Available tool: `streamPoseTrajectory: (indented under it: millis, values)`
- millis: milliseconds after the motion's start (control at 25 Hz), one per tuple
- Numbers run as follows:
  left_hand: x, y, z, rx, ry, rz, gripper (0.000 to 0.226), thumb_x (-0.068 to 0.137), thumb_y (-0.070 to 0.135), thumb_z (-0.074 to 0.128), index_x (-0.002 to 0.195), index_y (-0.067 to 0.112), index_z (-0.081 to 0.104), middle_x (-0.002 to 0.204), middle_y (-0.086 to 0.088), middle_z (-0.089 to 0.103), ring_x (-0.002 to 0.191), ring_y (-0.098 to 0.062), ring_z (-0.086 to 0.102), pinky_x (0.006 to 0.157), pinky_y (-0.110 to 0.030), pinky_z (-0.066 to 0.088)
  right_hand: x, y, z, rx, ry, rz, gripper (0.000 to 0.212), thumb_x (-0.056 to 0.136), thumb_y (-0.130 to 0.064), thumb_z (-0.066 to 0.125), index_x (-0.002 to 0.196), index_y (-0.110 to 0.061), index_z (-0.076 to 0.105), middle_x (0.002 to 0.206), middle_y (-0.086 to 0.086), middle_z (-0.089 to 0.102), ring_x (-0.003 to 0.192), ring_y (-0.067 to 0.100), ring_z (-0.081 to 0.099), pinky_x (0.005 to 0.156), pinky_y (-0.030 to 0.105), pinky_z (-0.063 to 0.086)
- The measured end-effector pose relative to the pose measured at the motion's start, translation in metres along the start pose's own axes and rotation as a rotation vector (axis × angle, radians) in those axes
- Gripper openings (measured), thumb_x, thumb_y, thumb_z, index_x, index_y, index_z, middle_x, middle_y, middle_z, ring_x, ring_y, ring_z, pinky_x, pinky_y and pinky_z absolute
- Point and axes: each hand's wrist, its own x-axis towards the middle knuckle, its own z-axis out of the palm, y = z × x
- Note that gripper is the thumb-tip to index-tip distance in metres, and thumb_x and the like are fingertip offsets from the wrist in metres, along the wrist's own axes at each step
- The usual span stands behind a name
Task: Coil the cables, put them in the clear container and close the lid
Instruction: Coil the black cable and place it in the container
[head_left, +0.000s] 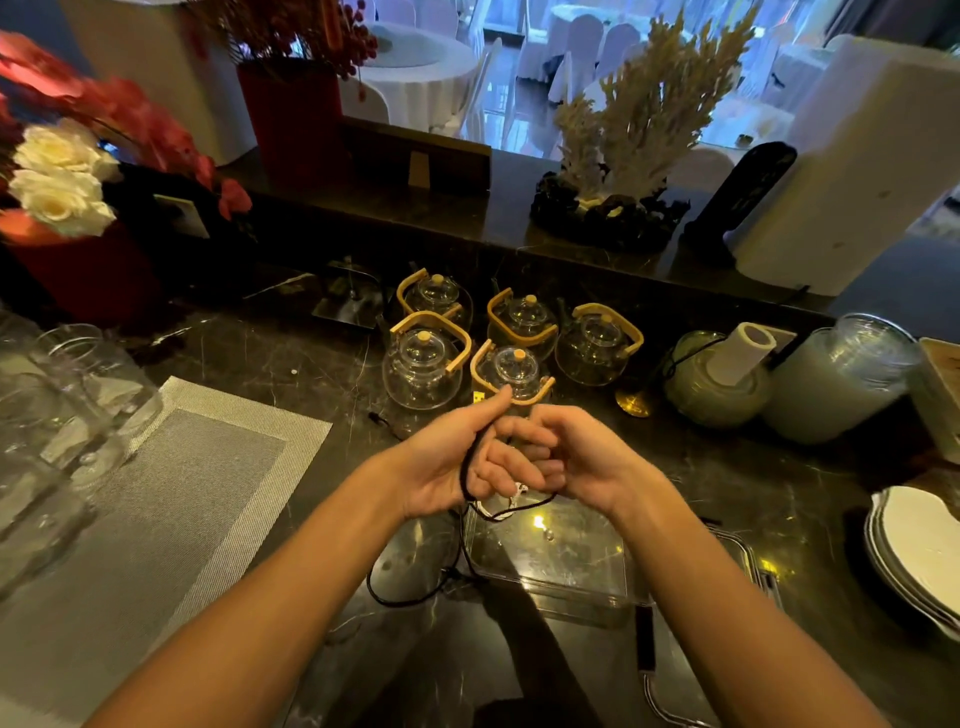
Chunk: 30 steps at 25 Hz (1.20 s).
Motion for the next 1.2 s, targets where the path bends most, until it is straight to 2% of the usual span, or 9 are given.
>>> streamPoseTrajectory:
  millis: [160,360,560,680,760,840,960,1080,1200]
  values:
    - [-0.009,0.003,-0.005,0.234,0.117,-0.071,0.074,0.101,0.058,0.032,0.110,-0.004,0.070,0.089,-0.028,0.075,0.066,-0.025,0.076,0.050,-0.025,0.060,0.000,-0.020,0.008,-0.270,0.070,0.037,0.026,0.091,-0.020,0.056,0.065,-0.016,0.055,0.060,-0.003,0.045,0.051,0.009,0.037,0.051,0.022,0.031]
    - [-0.012,0.012,-0.011,0.387,0.265,-0.089,0.074,0.100,0.065,0.031,0.124,0.003,0.064,0.106,-0.025,0.075,0.096,-0.037,0.075,0.084,-0.045,0.062,-0.006,-0.024,0.037,-0.583,0.266,-0.162,0.018,0.091,-0.021,0.061,0.077,-0.011,0.066,0.056,-0.005,0.054,0.054,0.010,0.046,0.050,0.024,0.036]
    - [-0.014,0.024,-0.001,0.356,0.331,0.049,0.060,0.102,0.060,0.030,0.084,0.015,0.065,0.066,-0.009,0.066,0.062,-0.019,0.069,0.066,-0.031,0.059,-0.024,-0.006,0.061,-0.249,0.025,-0.307,0.028,0.105,-0.018,0.051,0.080,-0.010,0.061,0.062,0.006,0.053,0.049,0.015,0.052,0.041,0.020,0.039]
    - [-0.013,0.033,0.001,0.143,0.321,0.179,0.045,0.105,0.053,0.031,0.095,0.028,0.067,0.100,-0.022,0.071,0.073,-0.025,0.068,0.098,-0.046,0.055,-0.035,0.011,0.064,-0.095,-0.074,-0.299,0.029,0.107,-0.028,0.048,0.088,-0.011,0.062,0.061,0.005,0.054,0.047,0.015,0.048,0.039,0.022,0.036]
    - [-0.011,0.039,-0.001,-0.125,0.223,0.270,0.031,0.107,0.043,0.033,0.122,0.025,0.054,0.121,-0.024,0.070,0.089,-0.030,0.075,0.088,-0.040,0.061,-0.037,0.027,0.060,-0.090,-0.074,-0.262,0.036,0.106,-0.040,0.049,0.088,-0.011,0.061,0.060,0.005,0.052,0.049,0.017,0.048,0.045,0.026,0.040]
    - [-0.008,0.041,0.000,-0.268,0.168,0.308,0.037,0.107,0.036,0.037,0.138,0.016,0.043,0.115,-0.022,0.073,0.068,-0.017,0.075,0.056,-0.021,0.059,-0.033,0.041,0.054,-0.191,-0.002,-0.228,0.051,0.100,-0.056,0.051,0.079,-0.011,0.064,0.057,0.004,0.052,0.051,0.018,0.051,0.055,0.031,0.043]
    - [-0.007,0.042,0.006,-0.332,0.125,0.330,0.053,0.104,0.035,0.042,0.149,0.007,0.039,0.086,-0.010,0.076,0.029,-0.002,0.044,0.029,-0.009,0.031,-0.022,0.058,0.043,-0.446,0.096,-0.143,0.067,0.088,-0.077,0.049,0.059,-0.018,0.060,0.052,0.001,0.049,0.051,0.017,0.051,0.065,0.029,0.045]
    - [-0.010,0.047,0.008,-0.328,-0.031,0.299,0.057,0.100,0.035,0.043,0.146,0.001,0.045,0.064,-0.002,0.069,0.022,-0.003,0.038,0.025,-0.010,0.025,-0.013,0.067,0.031,-0.174,0.087,-0.081,0.049,0.087,-0.064,0.065,0.064,-0.024,0.048,0.059,-0.004,0.030,0.047,0.010,0.029,0.046,0.023,0.027]
    - [-0.013,0.040,0.005,-0.194,-0.090,0.197,0.054,0.100,0.034,0.045,0.140,-0.001,0.054,0.064,-0.004,0.072,0.031,-0.002,0.051,0.031,-0.008,0.031,-0.003,0.050,0.016,0.116,0.060,-0.066,0.035,0.083,-0.040,0.075,0.071,-0.023,0.047,0.058,-0.007,0.023,0.043,0.003,0.020,0.037,0.016,0.011]
